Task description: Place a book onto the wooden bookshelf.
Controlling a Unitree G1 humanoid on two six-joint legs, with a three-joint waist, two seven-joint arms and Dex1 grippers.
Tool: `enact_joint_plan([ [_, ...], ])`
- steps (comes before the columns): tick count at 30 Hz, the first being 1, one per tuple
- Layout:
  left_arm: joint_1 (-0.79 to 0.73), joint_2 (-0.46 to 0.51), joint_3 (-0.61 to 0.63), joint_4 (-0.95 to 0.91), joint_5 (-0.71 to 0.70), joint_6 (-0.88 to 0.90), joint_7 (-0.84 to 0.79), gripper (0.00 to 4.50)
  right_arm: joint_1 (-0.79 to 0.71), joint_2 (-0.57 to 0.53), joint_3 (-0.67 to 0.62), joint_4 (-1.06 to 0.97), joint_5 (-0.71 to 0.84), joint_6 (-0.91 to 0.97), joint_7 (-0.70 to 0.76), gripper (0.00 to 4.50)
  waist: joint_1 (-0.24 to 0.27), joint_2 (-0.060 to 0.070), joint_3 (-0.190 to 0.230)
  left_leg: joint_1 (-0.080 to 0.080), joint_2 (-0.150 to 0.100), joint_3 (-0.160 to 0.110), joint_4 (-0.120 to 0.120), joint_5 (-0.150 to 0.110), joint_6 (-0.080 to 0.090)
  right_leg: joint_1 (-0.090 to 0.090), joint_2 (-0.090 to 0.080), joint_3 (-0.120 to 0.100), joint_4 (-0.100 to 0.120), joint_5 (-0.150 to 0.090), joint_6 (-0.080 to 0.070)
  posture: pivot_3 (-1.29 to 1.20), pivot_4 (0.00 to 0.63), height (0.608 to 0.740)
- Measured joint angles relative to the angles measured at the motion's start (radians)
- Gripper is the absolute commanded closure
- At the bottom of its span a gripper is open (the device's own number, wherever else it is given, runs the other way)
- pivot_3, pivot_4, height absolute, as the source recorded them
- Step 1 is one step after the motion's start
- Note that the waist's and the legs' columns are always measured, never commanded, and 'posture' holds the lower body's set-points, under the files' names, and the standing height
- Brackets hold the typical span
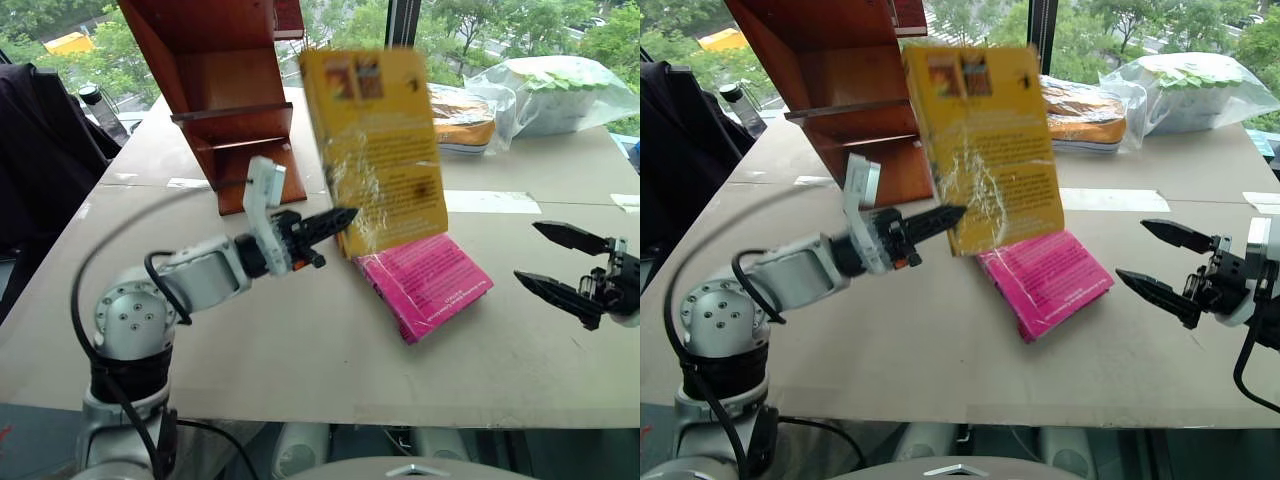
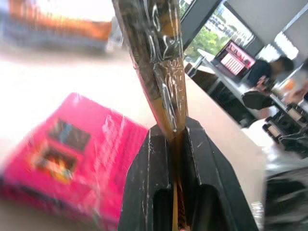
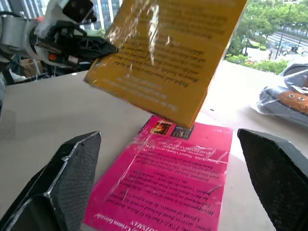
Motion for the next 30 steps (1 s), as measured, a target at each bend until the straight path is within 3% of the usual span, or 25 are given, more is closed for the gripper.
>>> enact_joint_plan([
  [2, -0.064, 0.038, -0.076, -0.037, 0.173, -0.053, -0.052, 4.48, -0.043, 0.008, 0.02, 0.021, 0.0, 0.004, -0.005, 0.0, -0.002, 0.001, 0.0, -0.001, 0.0, 0.0, -0.002, 0.0, 0.001, 0.0, 0.0, 0.001, -0.002, 0.0, 0.0, 0.0, 0.15, 0.693],
  [5, -0.159, 0.188, -0.269, -0.045, 0.552, -0.179, -0.128, 4.48, -0.12, 0.02, 0.049, 0.066, 0.004, 0.018, -0.013, 0.0, -0.009, 0.0, 0.002, -0.003, -0.001, 0.0, -0.004, 0.0, 0.001, -0.003, 0.004, 0.001, -0.003, -0.001, 0.001, 0.0, 0.15, 0.693],
  [6, -0.172, 0.208, -0.291, -0.041, 0.599, -0.192, -0.134, 4.48, -0.131, 0.022, 0.053, 0.071, 0.005, 0.019, -0.013, 0.0, -0.01, 0.0, 0.002, -0.003, 0.0, 0.0, -0.004, 0.0, 0.001, -0.003, 0.004, 0.001, -0.003, -0.001, 0.001, 0.0, 0.15, 0.693],
  [7, -0.207, 0.254, -0.339, -0.029, 0.731, -0.236, -0.147, 4.48, -0.159, 0.029, 0.057, 0.083, 0.013, 0.026, -0.015, 0.0, -0.011, 0.0, 0.002, -0.003, 0.0, 0.0, -0.004, 0.0, 0.001, -0.003, 0.005, 0.001, -0.003, -0.001, 0.001, 0.0, 0.15, 0.693],
  [8, -0.256, 0.346, -0.4, 0.003, 0.953, -0.325, -0.167, 4.48, -0.209, 0.038, 0.064, 0.092, 0.034, 0.044, -0.019, 0.0, -0.016, 0.0, 0.003, -0.004, 0.002, -0.001, -0.005, 0.0, 0.001, -0.005, 0.007, 0.001, -0.003, -0.001, 0.001, 0.0, 0.15, 0.693],
  [9, -0.277, 0.41, -0.429, 0.031, 1.087, -0.381, -0.187, 4.48, -0.238, 0.04, 0.066, 0.099, 0.043, 0.052, -0.021, 0.0, -0.018, 0.001, 0.004, -0.003, 0.003, 0.0, -0.006, 0.0, 0.001, -0.005, 0.008, 0.001, -0.003, 0.0, 0.001, 0.0, 0.15, 0.693],
  [13, -0.274, 0.517, -0.453, 0.122, 1.378, -0.489, -0.257, 4.48, -0.319, 0.061, 0.082, 0.113, 0.056, 0.076, -0.047, 0.0, -0.018, 0.002, 0.006, -0.003, 0.004, 0.001, -0.008, 0.0, 0.001, -0.006, 0.009, 0.0, -0.003, 0.0, 0.003, 0.0, 0.15, 0.693],
  [19, -0.202, 0.582, -0.341, 0.198, 1.536, -0.5, -0.325, 4.48, -0.419, 0.135, 0.132, 0.128, 0.057, 0.092, -0.107, 0.0, -0.015, 0.001, 0.006, -0.017, 0.005, 0.001, -0.004, 0.0, 0.0, -0.018, 0.008, 0.0, 0.001, 0.002, 0.006, 0.0, 0.15, 0.693],
  [26, -0.135, 0.623, -0.222, 0.189, 1.651, -0.436, -0.477, 4.48, -0.484, 0.183, 0.161, 0.169, 0.055, 0.101, -0.108, 0.0, -0.015, 0.001, 0.007, -0.017, 0.004, 0.002, -0.003, 0.0, 0.0, -0.018, 0.008, -0.002, 0.003, 0.002, 0.006, 0.0, 0.15, 0.693],
  [30, -0.083, 0.623, -0.217, 0.181, 1.669, -0.395, -0.57, 4.48, -0.485, 0.2, 0.169, 0.17, 0.051, 0.101, -0.109, 0.0, -0.018, 0.001, 0.007, -0.016, 0.004, 0.002, -0.002, 0.0, 0.0, -0.018, 0.009, -0.002, 0.004, 0.002, 0.006, 0.0, 0.15, 0.693],
])
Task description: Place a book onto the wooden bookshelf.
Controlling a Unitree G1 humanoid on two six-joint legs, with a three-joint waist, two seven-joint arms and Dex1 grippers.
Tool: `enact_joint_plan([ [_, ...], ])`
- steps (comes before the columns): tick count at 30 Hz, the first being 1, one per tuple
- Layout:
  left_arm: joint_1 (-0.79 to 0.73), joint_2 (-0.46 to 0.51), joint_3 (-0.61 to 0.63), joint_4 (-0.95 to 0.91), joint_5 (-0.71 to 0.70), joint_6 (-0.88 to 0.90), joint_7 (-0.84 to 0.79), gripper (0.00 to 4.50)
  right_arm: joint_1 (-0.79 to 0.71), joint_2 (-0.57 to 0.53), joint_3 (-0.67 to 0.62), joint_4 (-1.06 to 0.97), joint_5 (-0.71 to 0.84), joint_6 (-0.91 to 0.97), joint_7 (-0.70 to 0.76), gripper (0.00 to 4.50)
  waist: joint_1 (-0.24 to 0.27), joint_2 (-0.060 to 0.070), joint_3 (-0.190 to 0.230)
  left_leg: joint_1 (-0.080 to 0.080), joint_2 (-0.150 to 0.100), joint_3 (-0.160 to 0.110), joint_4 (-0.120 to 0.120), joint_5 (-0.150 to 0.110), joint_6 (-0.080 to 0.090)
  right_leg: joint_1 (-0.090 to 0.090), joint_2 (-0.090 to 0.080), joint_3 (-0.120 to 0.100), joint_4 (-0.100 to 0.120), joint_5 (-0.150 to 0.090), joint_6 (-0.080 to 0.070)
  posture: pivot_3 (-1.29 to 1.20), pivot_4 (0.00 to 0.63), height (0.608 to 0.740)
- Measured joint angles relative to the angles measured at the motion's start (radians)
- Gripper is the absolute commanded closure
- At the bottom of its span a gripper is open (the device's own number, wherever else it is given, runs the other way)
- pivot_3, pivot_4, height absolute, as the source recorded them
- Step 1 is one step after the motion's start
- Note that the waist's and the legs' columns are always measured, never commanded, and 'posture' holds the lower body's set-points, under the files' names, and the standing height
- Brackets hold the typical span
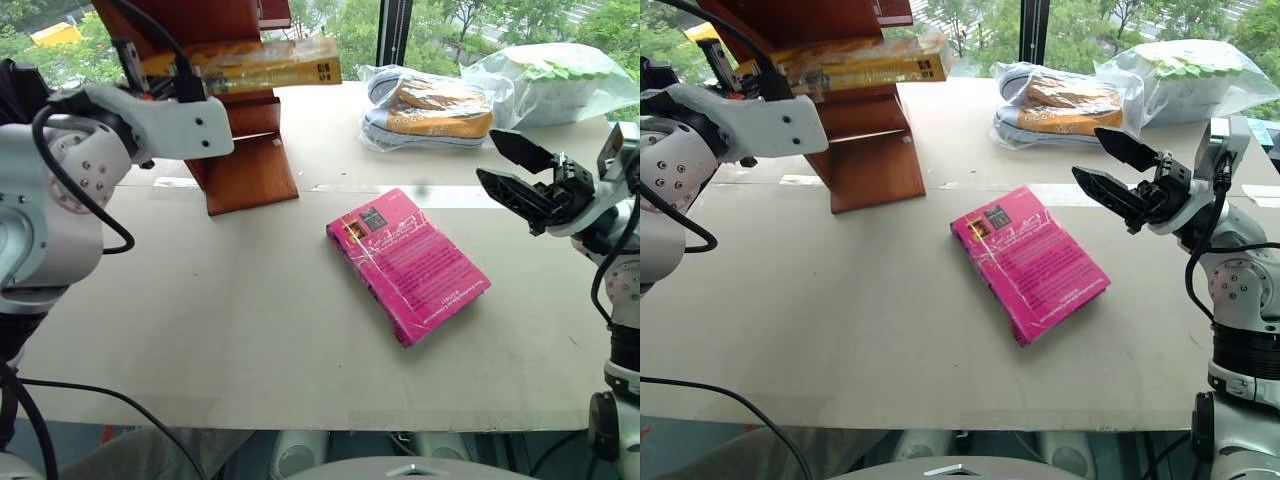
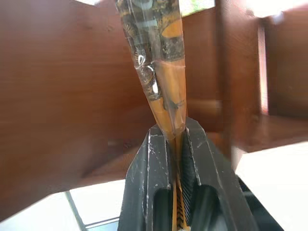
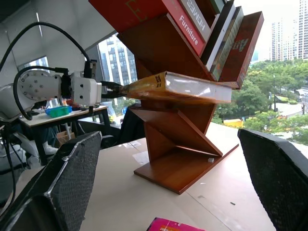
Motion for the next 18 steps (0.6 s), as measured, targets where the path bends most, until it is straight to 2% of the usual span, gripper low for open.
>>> enact_joint_plan([
  [6, 0.032, -0.002, 0.033, -0.034, 0.055, 0.079, -0.088, 4.48, 0.001, 0.011, 0.0, -0.001, -0.002, 0.0, -0.012, 0.0, -0.016, 0.0, 0.0, 0.002, 0.0, -0.001, 0.001, 0.0, 0.0, 0.0, 0.001, 0.003, 0.001, 0.0, 0.0, 0.0, 0.15, 0.693],
  [10, 0.003, -0.042, 0.03, -0.017, 0.089, 0.097, -0.123, 4.48, 0.011, 0.029, 0.001, -0.007, -0.009, -0.004, -0.018, 0.0, -0.023, 0.0, 0.0, 0.002, 0.0, -0.001, 0.002, 0.0, 0.0, 0.0, 0.001, 0.003, 0.003, 0.0, 0.0, 0.0, 0.15, 0.693],
  [11, -0.006, -0.054, 0.029, -0.011, 0.097, 0.101, -0.133, 3.9, 0.011, 0.032, 0.001, -0.008, -0.012, -0.005, -0.018, 0.0, -0.023, 0.0, 0.0, 0.002, 0.0, -0.001, 0.003, 0.0, 0.0, 0.0, 0.001, 0.003, 0.004, 0.0, 0.0, 0.0, 0.15, 0.693],
  [13, -0.013, -0.066, 0.029, -0.007, 0.105, 0.113, -0.15, 3.11, 0.011, 0.033, 0.001, -0.009, -0.014, -0.009, -0.018, 0.0, -0.023, 0.0, 0.0, 0.002, 0.0, -0.001, 0.005, 0.0, 0.0, 0.0, 0.001, 0.003, 0.006, 0.0, 0.0, 0.0, 0.15, 0.693],
  [16, -0.013, -0.088, 0.028, 0.011, 0.114, 0.128, -0.173, 1.68, 0.011, 0.033, 0.001, -0.009, -0.015, -0.016, -0.018, 0.0, -0.023, 0.0, 0.0, 0.002, 0.0, -0.001, 0.007, 0.0, 0.0, 0.0, 0.001, 0.003, 0.009, 0.0, 0.0, 0.0, 0.15, 0.693],
  [18, -0.018, -0.1, 0.028, 0.013, 0.13, 0.135, -0.174, 0.6, 0.011, 0.033, 0.001, -0.009, -0.015, -0.018, -0.018, 0.0, -0.023, 0.0, 0.0, 0.002, 0.0, -0.002, 0.009, 0.0, 0.0, 0.0, 0.001, 0.003, 0.01, 0.0, 0.0, 0.0, 0.15, 0.693],
])
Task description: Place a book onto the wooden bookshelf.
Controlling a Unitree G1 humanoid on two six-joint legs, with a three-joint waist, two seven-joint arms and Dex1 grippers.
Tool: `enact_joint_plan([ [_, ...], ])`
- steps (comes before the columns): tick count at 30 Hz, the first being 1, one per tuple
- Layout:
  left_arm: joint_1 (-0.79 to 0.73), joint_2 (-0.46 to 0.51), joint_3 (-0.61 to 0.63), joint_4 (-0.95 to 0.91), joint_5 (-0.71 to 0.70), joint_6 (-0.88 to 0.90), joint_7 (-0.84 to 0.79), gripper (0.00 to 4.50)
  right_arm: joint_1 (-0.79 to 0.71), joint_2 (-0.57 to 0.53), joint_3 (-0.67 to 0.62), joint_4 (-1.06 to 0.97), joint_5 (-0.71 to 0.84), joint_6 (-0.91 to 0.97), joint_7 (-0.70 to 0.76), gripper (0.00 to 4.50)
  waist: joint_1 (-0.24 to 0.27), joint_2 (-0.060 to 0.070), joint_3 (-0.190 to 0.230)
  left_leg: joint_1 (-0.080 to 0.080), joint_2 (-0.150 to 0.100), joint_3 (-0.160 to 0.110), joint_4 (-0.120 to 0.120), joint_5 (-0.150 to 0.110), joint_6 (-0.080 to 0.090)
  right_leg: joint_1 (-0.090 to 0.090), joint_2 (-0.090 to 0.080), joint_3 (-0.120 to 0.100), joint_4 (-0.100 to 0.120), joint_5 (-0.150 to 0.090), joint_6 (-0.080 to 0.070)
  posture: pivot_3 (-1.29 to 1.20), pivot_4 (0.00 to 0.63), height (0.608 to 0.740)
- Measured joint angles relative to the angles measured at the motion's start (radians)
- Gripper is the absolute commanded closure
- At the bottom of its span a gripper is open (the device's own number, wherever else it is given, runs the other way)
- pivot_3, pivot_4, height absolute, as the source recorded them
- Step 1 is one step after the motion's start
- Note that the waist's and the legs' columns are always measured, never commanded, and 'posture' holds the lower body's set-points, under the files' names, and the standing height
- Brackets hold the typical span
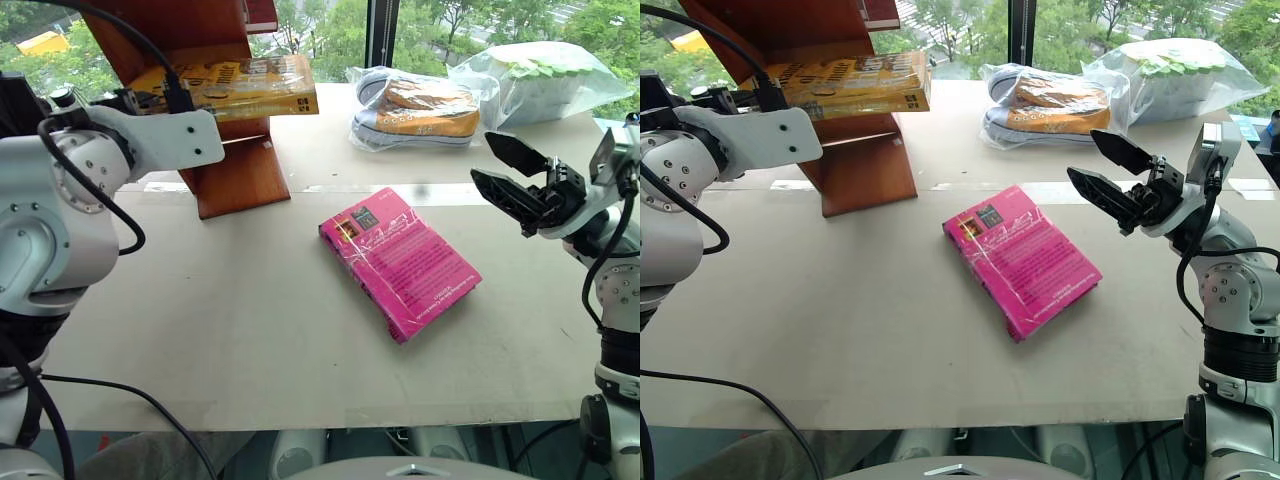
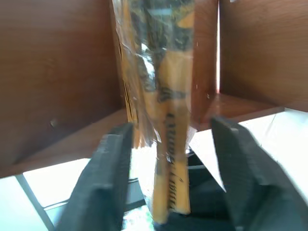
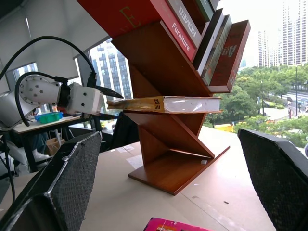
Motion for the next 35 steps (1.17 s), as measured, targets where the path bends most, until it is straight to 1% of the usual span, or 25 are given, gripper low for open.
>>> enact_joint_plan([
  [1, -0.006, -0.008, 0.0, 0.0, 0.007, 0.004, -0.001, 0.13, 0.0, 0.0, 0.0, 0.0, -0.001, -0.001, 0.0, 0.0, 0.0, 0.0, 0.0, 0.0, 0.0, 0.0, 0.0, 0.0, 0.0, 0.0, 0.0, 0.0, 0.0, 0.0, 0.0, 0.0, 0.15, 0.693],
  [2, -0.009, -0.013, 0.0, -0.002, 0.015, 0.01, -0.004, 0.02, 0.0, 0.001, 0.0, 0.001, -0.003, -0.002, 0.001, 0.0, 0.0, 0.0, 0.0, 0.0, 0.0, 0.0, 0.001, 0.0, 0.0, 0.0, 0.0, 0.0, 0.001, 0.0, 0.0, 0.0, 0.15, 0.693],
  [9, -0.015, -0.021, 0.008, -0.02, 0.057, 0.049, -0.017, 0.02, 0.0, 0.033, 0.006, 0.032, -0.021, -0.024, 0.003, 0.0, 0.0, 0.0, 0.0, 0.001, 0.0, 0.0, 0.001, 0.0, 0.0, -0.001, 0.0, 0.001, 0.004, 0.0, 0.0, 0.0, 0.15, 0.693],
  [14, -0.025, -0.094, 0.061, -0.104, 0.043, 0.121, -0.032, 0.02, -0.004, 0.039, 0.011, 0.057, -0.032, -0.036, 0.025, 0.0, 0.0, 0.0, 0.0, 0.0, 0.0, 0.0, 0.002, 0.0, 0.0, -0.001, 0.0, 0.002, 0.004, 0.0, 0.0, 0.0, 0.15, 0.693],
  [16, -0.026, -0.168, 0.078, -0.152, 0.015, 0.168, -0.04, 0.02, -0.004, 0.035, 0.011, 0.077, -0.043, -0.046, 0.04, 0.0, 0.002, 0.0, 0.0, 0.0, 0.0, -0.001, 0.003, 0.0, 0.0, -0.001, 0.0, 0.001, 0.004, 0.0, 0.0, 0.0, 0.15, 0.693],
  [17, -0.025, -0.24, 0.095, -0.194, -0.008, 0.206, -0.038, 0.02, 0.0, 0.025, 0.011, 0.081, -0.05, -0.049, 0.048, 0.0, 0.004, 0.0, 0.0, 0.0, 0.0, -0.001, 0.003, 0.0, 0.0, 0.0, -0.001, 0.002, 0.005, 0.0, 0.0, 0.0, 0.15, 0.693],
  [18, -0.01, -0.365, 0.121, -0.27, -0.055, 0.264, -0.034, 0.02, 0.012, 0.011, 0.011, 0.082, -0.064, -0.056, 0.063, 0.0, 0.008, 0.0, 0.0, 0.0, 0.0, -0.001, 0.004, 0.0, 0.0, 0.0, -0.001, 0.001, 0.004, 0.0, 0.0, 0.0, 0.15, 0.693],
  [19, 0.007, -0.435, 0.129, -0.316, -0.077, 0.295, -0.026, 0.02, 0.019, 0.004, 0.011, 0.084, -0.071, -0.06, 0.069, 0.0, 0.01, 0.0, -0.001, 0.0, 0.0, 0.0, 0.004, 0.0, 0.0, 0.001, -0.002, 0.002, 0.004, 0.0, 0.001, 0.0, 0.15, 0.693],
  [20, 0.061, -0.546, 0.135, -0.381, -0.125, 0.339, -0.016, 0.02, 0.034, -0.006, 0.015, 0.089, -0.09, -0.073, 0.084, 0.0, 0.009, 0.0, -0.001, -0.001, 0.0, 0.0, 0.005, 0.0, 0.0, 0.001, -0.002, 0.002, 0.004, 0.0, 0.001, 0.0, 0.15, 0.693],
  [22, 0.207, -0.61, 0.134, -0.436, -0.19, 0.351, -0.013, 0.02, 0.083, -0.032, 0.019, 0.108, -0.134, -0.103, 0.11, 0.0, -0.003, 0.0, -0.001, 0.0, 0.0, 0.0, 0.005, 0.0, 0.0, 0.0, -0.001, 0.004, 0.005, 0.0, 0.001, 0.0, 0.15, 0.693],
  [24, 0.355, -0.729, 0.198, -0.455, -0.242, 0.353, 0.024, 0.02, 0.147, -0.058, 0.02, 0.157, -0.212, -0.162, 0.113, 0.0, -0.004, 0.001, -0.002, 0.002, 0.001, 0.001, 0.004, 0.0, 0.0, 0.0, -0.001, 0.004, 0.006, 0.0, 0.001, 0.0, 0.15, 0.693],
  [25, 0.457, -0.81, 0.243, -0.45, -0.299, 0.327, 0.05, 0.02, 0.183, -0.057, 0.019, 0.196, -0.264, -0.209, 0.103, 0.0, -0.005, 0.001, -0.002, 0.002, 0.002, 0.0, 0.003, 0.0, 0.0, 0.0, 0.0, 0.004, 0.006, 0.0, 0.0, 0.0, 0.15, 0.693],
  [26, 0.522, -0.857, 0.268, -0.439, -0.337, 0.3, 0.063, 0.02, 0.204, -0.056, 0.019, 0.223, -0.294, -0.238, 0.092, 0.0, -0.004, 0.001, -0.002, 0.003, 0.002, 0.0, 0.003, 0.0, 0.0, 0.0, 0.0, 0.004, 0.007, 0.0, 0.0, 0.0, 0.15, 0.693],
  [28, 0.63, -0.885, 0.289, -0.396, -0.405, 0.231, 0.081, 0.02, 0.243, -0.059, 0.018, 0.271, -0.357, -0.295, 0.075, 0.0, -0.001, 0.002, -0.002, 0.004, 0.002, -0.001, 0.003, 0.001, -0.001, 0.0, 0.0, 0.003, 0.007, 0.001, -0.001, 0.0, 0.15, 0.693],
  [31, 0.73, -0.909, 0.296, -0.334, -0.461, 0.12, 0.121, 0.02, 0.305, -0.074, 0.018, 0.314, -0.434, -0.378, 0.062, 0.0, 0.004, 0.002, -0.002, 0.01, 0.002, 0.0, 0.004, 0.001, -0.001, 0.007, -0.001, 0.003, 0.006, -0.001, -0.006, 0.0, 0.15, 0.693],
  [33, 0.767, -0.92, 0.295, -0.29, -0.49, 0.06, 0.14, 0.02, 0.339, -0.084, 0.018, 0.352, -0.468, -0.415, 0.061, 0.0, 0.005, 0.002, -0.002, 0.017, 0.002, 0.001, 0.004, 0.001, -0.001, 0.014, -0.002, 0.003, 0.005, -0.003, -0.002, 0.0, 0.15, 0.693],
  [35, 0.784, -0.908, 0.294, -0.229, -0.499, -0.037, 0.174, 0.02, 0.37, -0.09, 0.018, 0.381, -0.494, -0.451, 0.062, 0.0, 0.003, 0.002, -0.002, 0.018, 0.002, 0.001, 0.004, 0.001, -0.002, 0.015, -0.003, 0.004, 0.005, -0.003, -0.002, 0.0, 0.15, 0.693],
])
